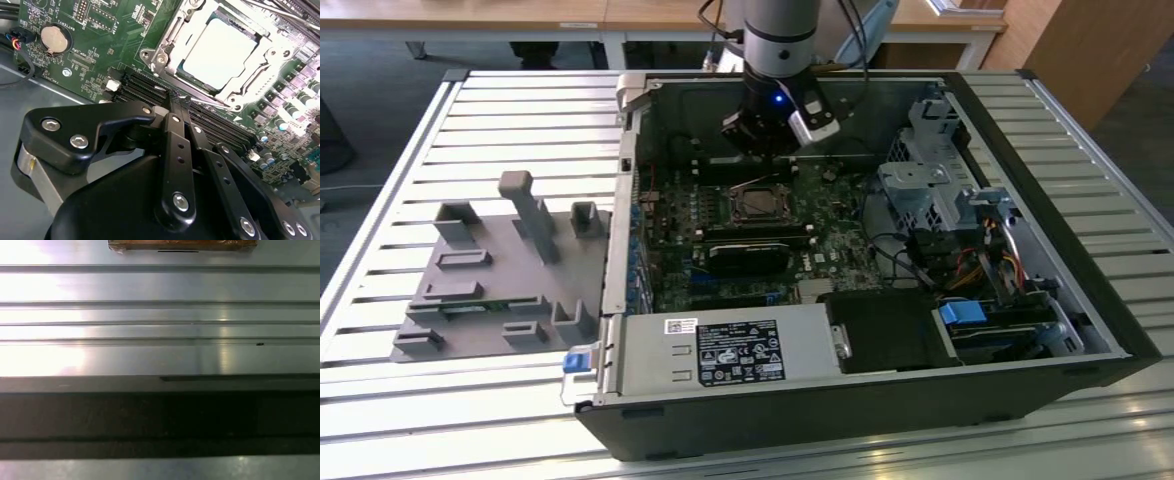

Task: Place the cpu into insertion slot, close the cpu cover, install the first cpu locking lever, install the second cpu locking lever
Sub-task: 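Install the first cpu locking lever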

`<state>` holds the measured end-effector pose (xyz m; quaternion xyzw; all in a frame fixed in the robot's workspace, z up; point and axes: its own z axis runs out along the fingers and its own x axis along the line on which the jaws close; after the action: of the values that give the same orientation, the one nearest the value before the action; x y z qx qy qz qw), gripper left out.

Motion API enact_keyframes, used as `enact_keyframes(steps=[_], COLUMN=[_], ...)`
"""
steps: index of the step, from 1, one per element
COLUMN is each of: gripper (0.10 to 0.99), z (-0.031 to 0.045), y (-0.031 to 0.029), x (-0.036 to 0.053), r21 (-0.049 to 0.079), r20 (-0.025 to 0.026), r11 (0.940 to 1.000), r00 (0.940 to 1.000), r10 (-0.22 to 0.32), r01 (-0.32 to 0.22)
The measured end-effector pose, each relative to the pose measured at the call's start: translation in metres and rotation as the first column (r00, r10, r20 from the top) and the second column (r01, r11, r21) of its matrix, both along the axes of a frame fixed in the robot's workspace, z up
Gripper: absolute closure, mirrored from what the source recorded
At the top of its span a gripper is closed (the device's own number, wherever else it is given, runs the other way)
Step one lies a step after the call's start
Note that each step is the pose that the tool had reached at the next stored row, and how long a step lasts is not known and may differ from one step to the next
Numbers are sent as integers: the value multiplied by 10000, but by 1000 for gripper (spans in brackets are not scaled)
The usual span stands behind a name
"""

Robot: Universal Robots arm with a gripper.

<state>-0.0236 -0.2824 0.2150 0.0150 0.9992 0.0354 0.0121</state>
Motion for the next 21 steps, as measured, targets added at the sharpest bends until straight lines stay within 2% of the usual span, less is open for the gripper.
enact_keyframes(steps=[21], gripper=[980], z=[-118], y=[1], x=[37], r21=[-60], r20=[0], r11=[10000], r00=[10000], r10=[0], r01=[0])
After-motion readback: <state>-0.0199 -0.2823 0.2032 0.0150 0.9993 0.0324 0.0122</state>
